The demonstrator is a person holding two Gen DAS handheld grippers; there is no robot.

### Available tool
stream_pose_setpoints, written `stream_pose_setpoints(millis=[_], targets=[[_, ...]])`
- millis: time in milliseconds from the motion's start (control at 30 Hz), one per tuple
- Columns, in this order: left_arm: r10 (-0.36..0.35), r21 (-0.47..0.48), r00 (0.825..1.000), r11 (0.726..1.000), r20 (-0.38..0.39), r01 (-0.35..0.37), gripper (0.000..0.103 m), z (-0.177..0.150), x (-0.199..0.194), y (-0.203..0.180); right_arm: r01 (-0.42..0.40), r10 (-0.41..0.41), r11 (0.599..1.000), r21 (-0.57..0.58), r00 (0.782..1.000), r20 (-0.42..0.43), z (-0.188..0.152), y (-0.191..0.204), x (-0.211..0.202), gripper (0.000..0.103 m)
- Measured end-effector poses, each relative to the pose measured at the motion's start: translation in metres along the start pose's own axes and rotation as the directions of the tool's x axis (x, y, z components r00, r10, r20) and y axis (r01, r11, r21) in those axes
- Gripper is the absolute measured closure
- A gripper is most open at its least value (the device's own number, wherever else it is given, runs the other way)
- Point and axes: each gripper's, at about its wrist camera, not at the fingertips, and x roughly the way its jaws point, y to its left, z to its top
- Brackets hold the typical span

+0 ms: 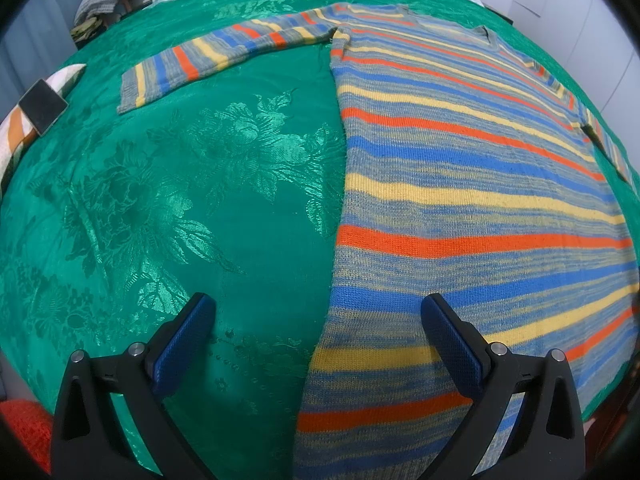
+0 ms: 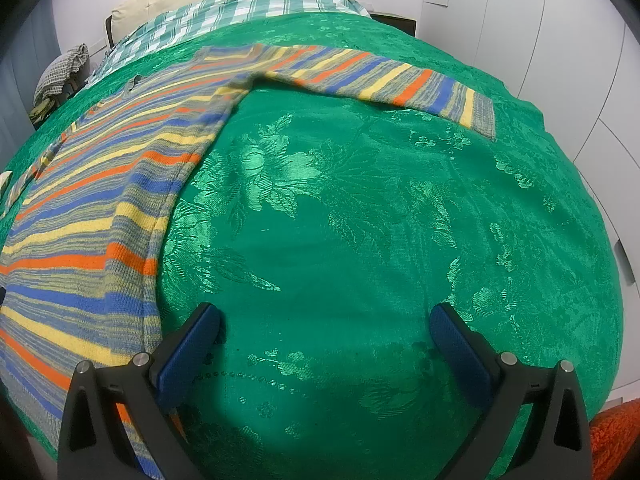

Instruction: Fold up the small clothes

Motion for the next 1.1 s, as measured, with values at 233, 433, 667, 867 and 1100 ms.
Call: stream_pose_setpoints(millis=[233,433,667,867,1100], targets=[[0.008,-0.007,0.997,1.000,0.081,-0.008,0.001,0.005,-0.019,0.001,-0.003,0.003,1.000,0.002,1.000,0.000,0.001,0.000,-0.001,0.000],[0.030,-0.073,0.963,0.997,0.269,-0.011,0.001,0.009,-0.056,0.021,-0.125,0.114,0.984,0.128,0.990,0.089,0.028,-0.032,-0.038,0.001],[0.028,-0.150,0.968,0.989,0.250,0.010,0.001,0.015,-0.048,0.038,-0.211,0.170,0.916,0.342,0.974,0.147,0.131,-0.150,-0.016,0.006],[0.055,-0.136,0.969,0.990,0.240,-0.022,0.001,0.011,-0.045,0.032,-0.225,0.262,0.778,0.586,0.965,0.022,0.148,-0.211,0.056,0.036],[0.053,-0.147,0.981,0.989,0.184,-0.026,0.001,0.010,-0.031,0.031,-0.036,0.118,0.904,0.425,0.979,-0.168,0.160,-0.179,0.088,0.080]])
